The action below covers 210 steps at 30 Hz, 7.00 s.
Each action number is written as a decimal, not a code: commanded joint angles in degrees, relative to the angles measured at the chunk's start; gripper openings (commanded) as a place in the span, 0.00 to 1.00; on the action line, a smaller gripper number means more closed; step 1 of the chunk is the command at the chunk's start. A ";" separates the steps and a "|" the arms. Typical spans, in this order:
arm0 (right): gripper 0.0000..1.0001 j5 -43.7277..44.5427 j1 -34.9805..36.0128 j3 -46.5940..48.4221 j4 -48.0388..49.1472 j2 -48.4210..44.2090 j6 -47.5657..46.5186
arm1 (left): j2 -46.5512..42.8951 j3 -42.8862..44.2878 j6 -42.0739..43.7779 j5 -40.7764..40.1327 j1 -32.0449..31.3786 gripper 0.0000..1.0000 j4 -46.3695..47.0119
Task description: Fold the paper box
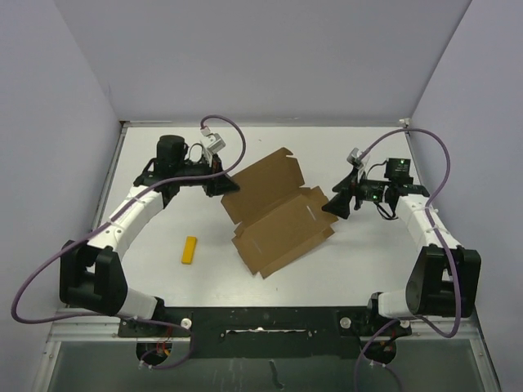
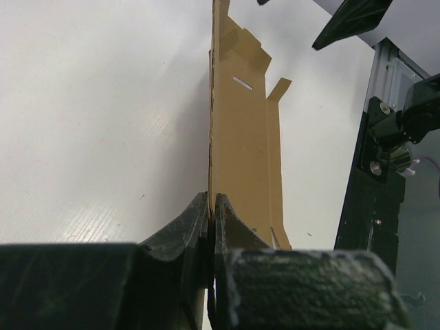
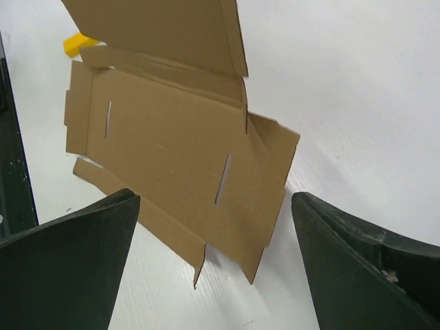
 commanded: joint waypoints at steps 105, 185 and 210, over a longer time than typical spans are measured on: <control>0.00 14.28 9.01 -10.38 35.90 4.60 15.57 | 16.90 31.03 0.20 2.20 -1.77 0.00 -21.48; 0.00 15.00 7.95 -12.69 42.41 3.73 15.05 | 10.67 30.57 -2.97 0.70 -5.59 0.00 -20.90; 0.00 17.09 8.06 -23.22 63.14 3.65 18.29 | 5.38 23.83 -1.98 -5.85 -8.93 0.00 -18.41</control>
